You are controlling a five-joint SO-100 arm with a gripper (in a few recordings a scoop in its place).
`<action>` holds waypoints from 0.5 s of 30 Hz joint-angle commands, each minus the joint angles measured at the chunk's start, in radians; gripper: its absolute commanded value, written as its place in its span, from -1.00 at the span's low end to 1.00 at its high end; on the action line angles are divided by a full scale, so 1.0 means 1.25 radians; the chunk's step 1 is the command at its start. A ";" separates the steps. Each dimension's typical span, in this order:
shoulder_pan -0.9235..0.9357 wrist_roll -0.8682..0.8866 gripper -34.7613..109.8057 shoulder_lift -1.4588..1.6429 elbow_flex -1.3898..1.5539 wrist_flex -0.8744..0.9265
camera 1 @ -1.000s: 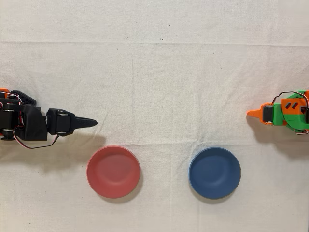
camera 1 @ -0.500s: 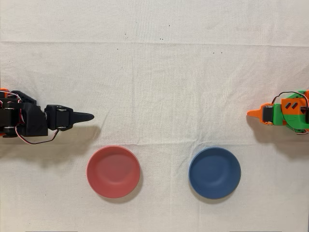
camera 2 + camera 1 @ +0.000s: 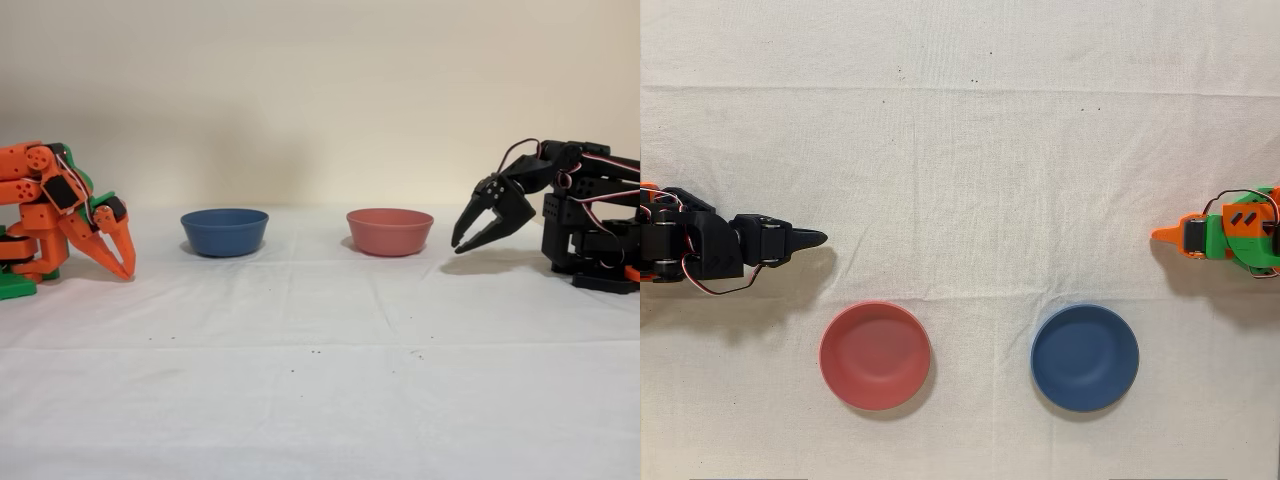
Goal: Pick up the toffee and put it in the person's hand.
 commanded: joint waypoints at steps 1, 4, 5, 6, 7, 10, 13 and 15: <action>-0.020 0.000 -0.52 0.054 0.009 0.032; -0.020 -0.002 -0.52 0.054 0.018 0.045; -0.020 -0.001 -0.52 0.054 0.018 0.047; -0.020 0.000 -0.52 0.054 0.020 0.044; -0.020 0.000 -0.52 0.054 0.026 0.038; -0.020 -0.005 -0.52 0.054 0.037 0.043; -0.020 -0.005 -0.52 0.054 0.045 0.049; -0.020 -0.005 -0.52 0.054 0.048 0.052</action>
